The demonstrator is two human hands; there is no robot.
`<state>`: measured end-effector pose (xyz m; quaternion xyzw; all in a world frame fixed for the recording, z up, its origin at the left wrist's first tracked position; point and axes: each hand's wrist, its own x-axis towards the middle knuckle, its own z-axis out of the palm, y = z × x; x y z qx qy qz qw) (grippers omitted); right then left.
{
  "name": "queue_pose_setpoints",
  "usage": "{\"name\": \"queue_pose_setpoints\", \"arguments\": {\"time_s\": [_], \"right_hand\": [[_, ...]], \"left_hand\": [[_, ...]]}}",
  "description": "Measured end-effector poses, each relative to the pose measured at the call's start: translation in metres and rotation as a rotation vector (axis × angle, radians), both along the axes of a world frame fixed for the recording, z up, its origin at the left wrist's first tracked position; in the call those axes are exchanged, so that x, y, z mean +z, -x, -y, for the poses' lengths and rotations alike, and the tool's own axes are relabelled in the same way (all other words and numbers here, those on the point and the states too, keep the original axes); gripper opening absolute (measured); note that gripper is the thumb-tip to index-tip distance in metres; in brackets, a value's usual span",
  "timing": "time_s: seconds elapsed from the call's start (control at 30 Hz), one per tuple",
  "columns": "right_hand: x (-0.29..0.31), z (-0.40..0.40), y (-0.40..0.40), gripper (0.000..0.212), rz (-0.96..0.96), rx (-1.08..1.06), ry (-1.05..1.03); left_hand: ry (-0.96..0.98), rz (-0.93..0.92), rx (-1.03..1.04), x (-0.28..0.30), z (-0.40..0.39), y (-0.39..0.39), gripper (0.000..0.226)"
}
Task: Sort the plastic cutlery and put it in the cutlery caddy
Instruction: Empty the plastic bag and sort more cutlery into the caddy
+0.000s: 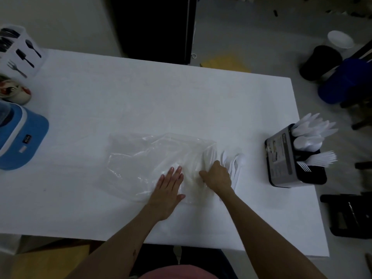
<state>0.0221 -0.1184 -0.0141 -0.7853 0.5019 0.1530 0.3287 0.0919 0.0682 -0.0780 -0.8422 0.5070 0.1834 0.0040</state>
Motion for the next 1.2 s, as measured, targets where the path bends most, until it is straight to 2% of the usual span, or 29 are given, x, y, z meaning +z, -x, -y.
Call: {"name": "queue_pose_setpoints", "arguments": {"time_s": [0.1, 0.2, 0.27, 0.4, 0.57, 0.67, 0.8, 0.83, 0.9, 1.0, 1.2], "right_hand": [[0.005, 0.022, 0.011, 0.049, 0.047, -0.009, -0.104], [0.009, 0.038, 0.033, 0.027, 0.143, -0.057, -0.184], [0.011, 0.042, 0.047, 0.022, 0.151, -0.069, -0.202], [0.009, 0.039, 0.058, 0.032, 0.129, -0.044, -0.085], [0.007, 0.027, 0.044, 0.033, 0.181, -0.117, 0.01], [0.008, 0.019, 0.035, 0.032, 0.156, -0.111, 0.081], [0.005, 0.011, 0.028, 0.036, 0.095, -0.057, 0.154], [0.003, 0.01, 0.028, 0.041, 0.093, -0.042, 0.162], [-0.001, 0.009, 0.028, 0.048, 0.095, -0.016, 0.177], [-0.009, 0.009, 0.03, 0.048, 0.113, 0.017, 0.179], [-0.017, 0.006, 0.04, 0.044, 0.166, 0.064, 0.155]], "left_hand": [[0.029, 0.009, -0.003, -0.001, -0.002, 0.001, 0.073], [0.06, 0.021, -0.017, -0.002, -0.003, 0.003, 0.077], [0.074, 0.03, -0.021, -0.003, -0.004, 0.003, 0.075], [0.066, 0.064, -0.02, -0.002, -0.017, -0.015, 0.075], [0.043, 0.157, 0.027, 0.004, -0.06, -0.067, 0.071], [0.101, 0.165, 0.042, 0.014, -0.074, -0.088, 0.063], [0.347, 0.013, 0.378, 0.032, -0.025, -0.065, 0.074], [0.364, -0.037, 0.402, 0.033, -0.01, -0.055, 0.077], [0.286, -0.075, 0.319, 0.026, 0.014, -0.034, 0.079], [0.147, 0.004, 0.281, 0.004, 0.027, -0.015, 0.072], [0.103, 0.074, 0.268, -0.004, 0.025, -0.005, 0.057]]}}
